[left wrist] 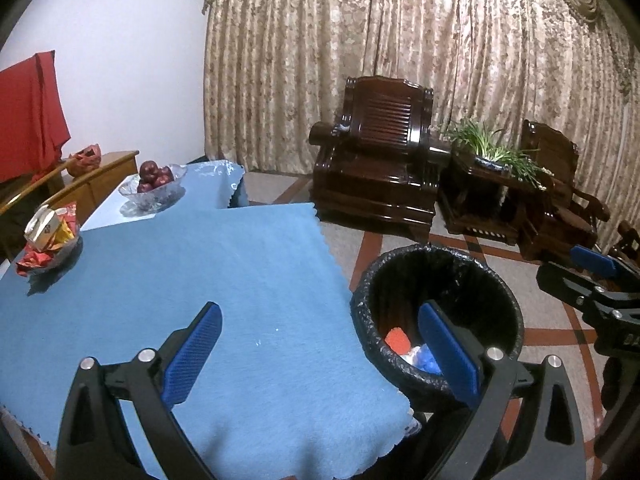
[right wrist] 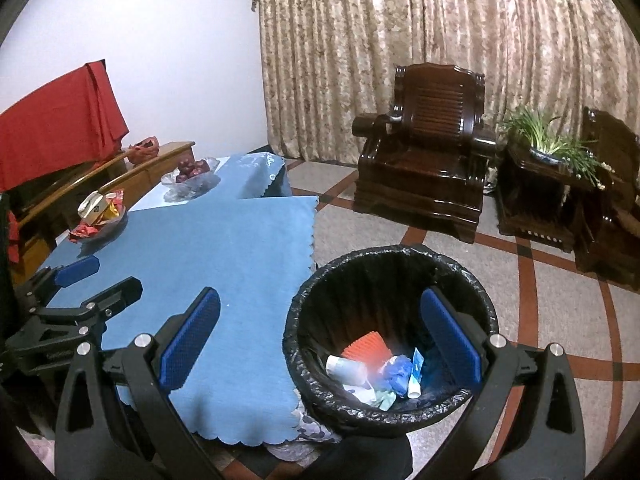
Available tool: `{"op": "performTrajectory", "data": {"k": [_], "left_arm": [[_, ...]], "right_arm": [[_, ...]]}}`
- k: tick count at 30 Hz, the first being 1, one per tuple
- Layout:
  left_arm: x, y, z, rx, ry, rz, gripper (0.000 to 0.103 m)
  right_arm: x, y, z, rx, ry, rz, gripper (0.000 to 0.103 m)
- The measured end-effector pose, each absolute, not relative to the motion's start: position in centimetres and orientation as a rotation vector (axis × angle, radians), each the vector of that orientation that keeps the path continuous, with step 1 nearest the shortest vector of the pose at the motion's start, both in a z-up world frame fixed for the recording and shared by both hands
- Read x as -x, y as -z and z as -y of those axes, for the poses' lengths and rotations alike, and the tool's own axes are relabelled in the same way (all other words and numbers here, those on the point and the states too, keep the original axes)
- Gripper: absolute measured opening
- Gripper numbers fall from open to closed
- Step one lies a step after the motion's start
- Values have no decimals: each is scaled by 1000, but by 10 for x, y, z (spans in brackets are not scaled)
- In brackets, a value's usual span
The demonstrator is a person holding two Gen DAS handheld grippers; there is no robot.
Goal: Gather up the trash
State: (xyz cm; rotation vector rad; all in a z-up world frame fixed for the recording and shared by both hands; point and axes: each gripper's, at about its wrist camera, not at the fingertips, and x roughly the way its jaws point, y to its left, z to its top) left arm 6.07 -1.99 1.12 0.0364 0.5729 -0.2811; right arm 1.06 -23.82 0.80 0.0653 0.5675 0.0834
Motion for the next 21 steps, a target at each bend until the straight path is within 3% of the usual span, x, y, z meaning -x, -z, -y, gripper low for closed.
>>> {"op": "performTrajectory", "data": {"k": [21], "left_arm": [[-46,-27,11,-24,264,-517,97]], "right_arm": [[-5,-19,227,-46,-105,-543,98]]}}
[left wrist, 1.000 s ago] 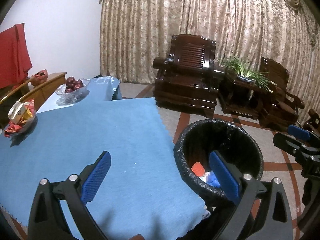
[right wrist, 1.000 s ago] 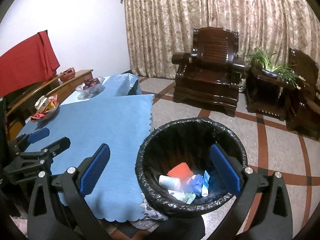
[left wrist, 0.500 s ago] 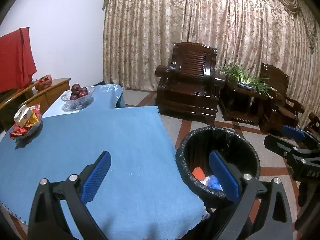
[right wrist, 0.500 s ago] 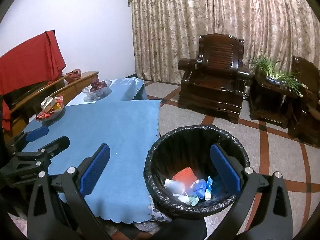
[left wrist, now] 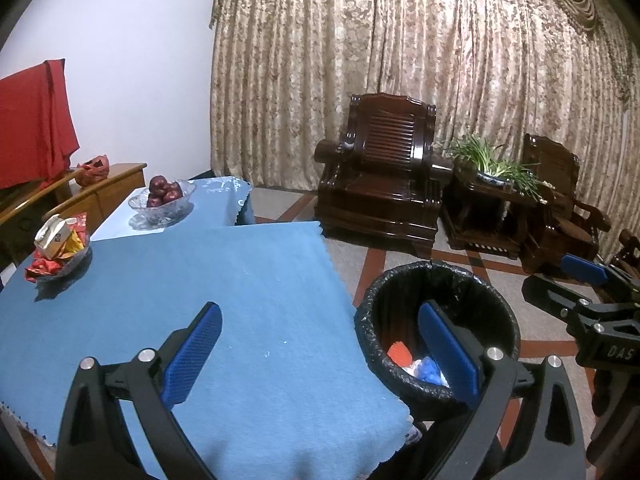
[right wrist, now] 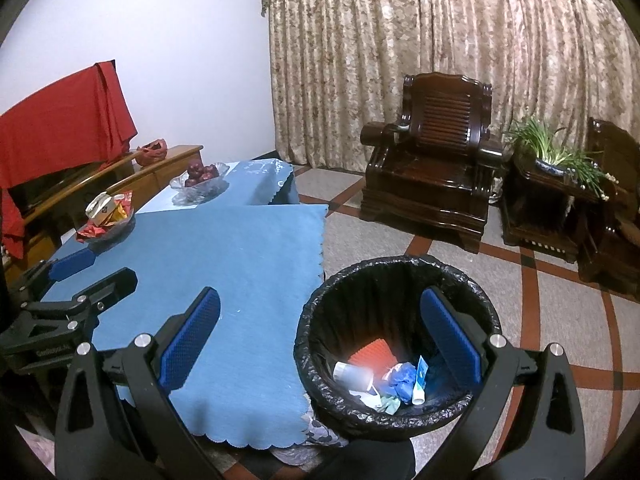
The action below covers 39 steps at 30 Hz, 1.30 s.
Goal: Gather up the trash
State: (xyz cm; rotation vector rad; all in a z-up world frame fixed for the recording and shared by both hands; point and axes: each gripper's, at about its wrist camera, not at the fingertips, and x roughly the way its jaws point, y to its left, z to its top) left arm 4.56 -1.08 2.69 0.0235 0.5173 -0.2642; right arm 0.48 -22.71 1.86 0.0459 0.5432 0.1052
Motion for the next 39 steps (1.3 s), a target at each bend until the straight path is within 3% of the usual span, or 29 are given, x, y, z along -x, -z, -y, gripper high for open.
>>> {"op": "performTrajectory", "data": {"k": [39], "left_arm": [[-44,-30,9,-24,261,-517,97]], "right_arm": [[-7,-19,222,-48,-108,-547,98]]}}
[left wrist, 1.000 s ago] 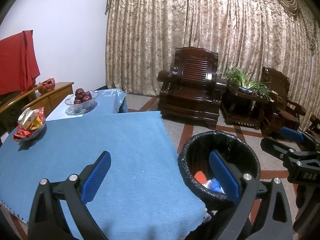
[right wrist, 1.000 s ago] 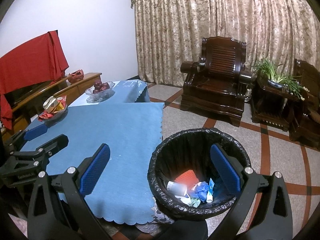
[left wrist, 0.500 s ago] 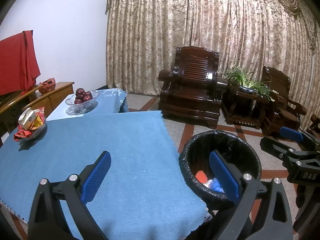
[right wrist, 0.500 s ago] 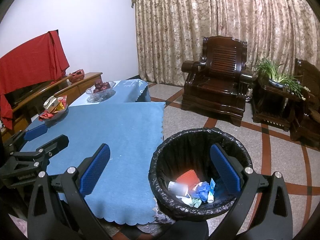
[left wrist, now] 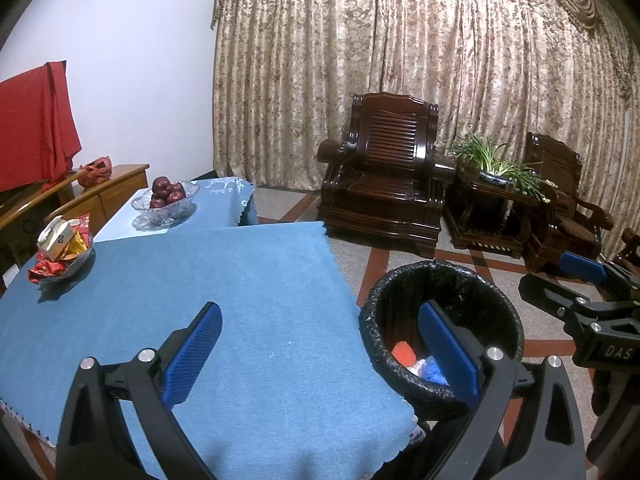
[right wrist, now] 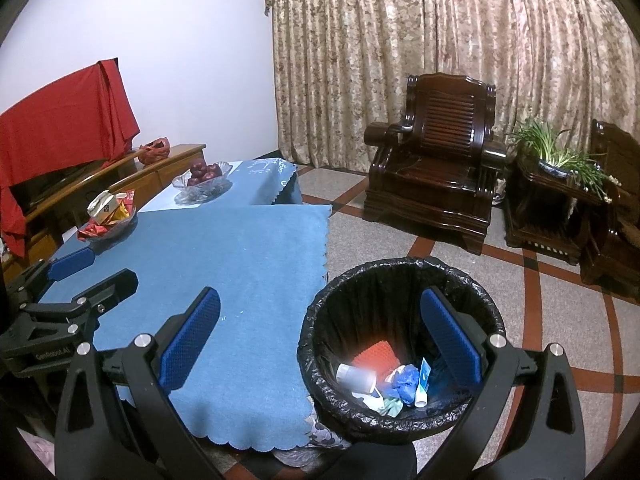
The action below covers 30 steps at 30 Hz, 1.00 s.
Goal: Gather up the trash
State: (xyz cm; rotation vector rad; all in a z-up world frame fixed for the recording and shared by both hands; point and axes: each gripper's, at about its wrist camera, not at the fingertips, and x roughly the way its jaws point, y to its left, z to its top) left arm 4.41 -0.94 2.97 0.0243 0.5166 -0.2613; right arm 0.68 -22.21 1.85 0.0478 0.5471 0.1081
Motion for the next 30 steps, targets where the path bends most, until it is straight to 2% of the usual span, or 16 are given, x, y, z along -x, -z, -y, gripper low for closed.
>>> {"op": "performTrajectory", "data": {"k": [30], "left_arm": [[-44,-31,9,-25,260,-520,97]], "right_arm": [[-8,-19,219,-46,-110,-546,98]]}}
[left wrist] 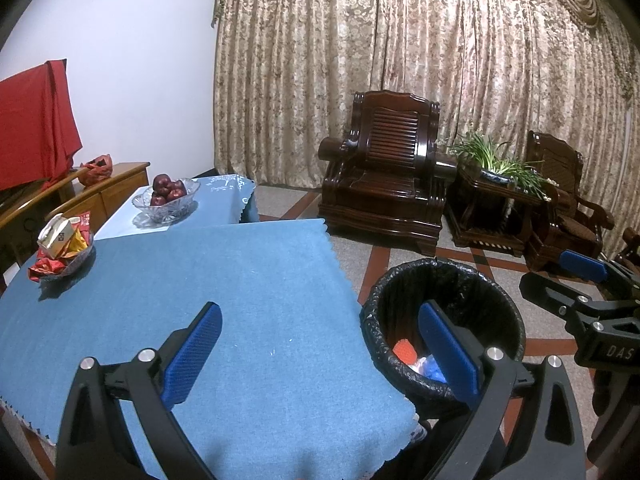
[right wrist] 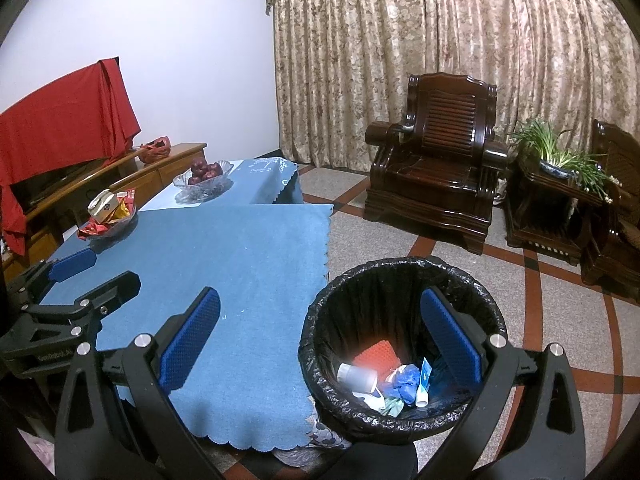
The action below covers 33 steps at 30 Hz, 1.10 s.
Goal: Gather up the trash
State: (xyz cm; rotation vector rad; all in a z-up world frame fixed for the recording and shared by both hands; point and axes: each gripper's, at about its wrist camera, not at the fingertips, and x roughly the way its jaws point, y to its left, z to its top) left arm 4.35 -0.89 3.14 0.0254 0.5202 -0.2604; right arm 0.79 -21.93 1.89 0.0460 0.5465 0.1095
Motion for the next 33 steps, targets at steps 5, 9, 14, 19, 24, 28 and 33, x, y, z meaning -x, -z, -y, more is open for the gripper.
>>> {"op": "performTrajectory", "data": {"k": [5,9,14,19,24,28,33], "left_arm": [[-43,-32,9,-26,260,-520,97],[-42,-31,7,-25,260,-521,97],[-42,-32,7,-26,260,-521,97],[-42,-33,7,-25,260,-522,97],[-42,-33,7,-27,262,-524,97],[-38,-26,0,-22,263,-531,97],[-37,-24,-2,-21,264,-534,97]], "right_arm": [[-8,-19,219,-46,-109,-547,98],[-8,-19,219,-45,-109,-546,98],[-8,-19,218,-46,-110,-549,98],[-9,-19,218,-46,-109,-549,98],[-8,-19,218,-45,-109,-549,98],[-9,-19,218,-45,-109,-550,98],[-9,-19,219,-46,-110,-550,98]]}}
